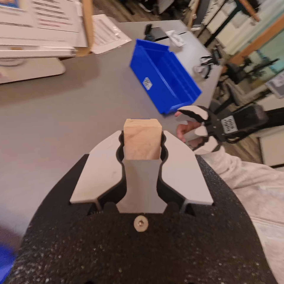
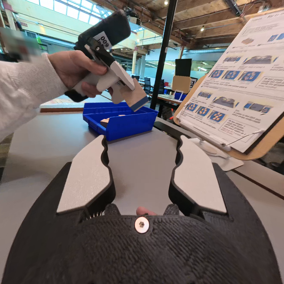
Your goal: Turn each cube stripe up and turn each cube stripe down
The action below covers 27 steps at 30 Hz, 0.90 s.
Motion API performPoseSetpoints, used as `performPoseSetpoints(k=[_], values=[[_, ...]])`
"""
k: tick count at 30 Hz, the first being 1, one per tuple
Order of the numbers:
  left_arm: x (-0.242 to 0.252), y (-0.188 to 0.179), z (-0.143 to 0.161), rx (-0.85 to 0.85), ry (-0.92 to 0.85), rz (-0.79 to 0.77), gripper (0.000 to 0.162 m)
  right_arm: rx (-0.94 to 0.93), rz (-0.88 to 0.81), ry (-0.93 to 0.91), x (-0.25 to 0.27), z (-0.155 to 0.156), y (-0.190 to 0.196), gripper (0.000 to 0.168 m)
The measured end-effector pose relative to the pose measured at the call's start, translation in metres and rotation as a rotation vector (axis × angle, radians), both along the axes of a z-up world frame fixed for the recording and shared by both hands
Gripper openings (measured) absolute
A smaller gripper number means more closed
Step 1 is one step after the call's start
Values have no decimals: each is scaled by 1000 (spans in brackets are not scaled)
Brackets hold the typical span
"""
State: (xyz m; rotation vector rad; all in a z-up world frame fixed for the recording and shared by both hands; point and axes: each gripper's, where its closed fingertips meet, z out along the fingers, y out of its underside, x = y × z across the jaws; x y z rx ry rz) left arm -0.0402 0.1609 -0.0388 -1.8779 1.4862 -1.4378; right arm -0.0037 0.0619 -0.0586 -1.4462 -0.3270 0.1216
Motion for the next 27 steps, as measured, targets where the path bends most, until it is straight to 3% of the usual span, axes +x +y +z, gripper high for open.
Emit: performPoseSetpoints(k=[7,13,18,22,27], values=[[29,-82,11,-307,-126,-257,44,126,-67,-220,7,17,-14,87],[39,-126,11,-402,-157,-395,44,274,-6,-323,-4,39,-34,74],[45,-145,11,-453,-157,-470,44,258,15,-391,-2,31,-35,66],[45,-154,9,-491,-157,-519,44,265,43,-391,-2,30,-38,45],[45,-155,7,-503,-175,-540,44,246,48,-428,-3,29,-38,44]])
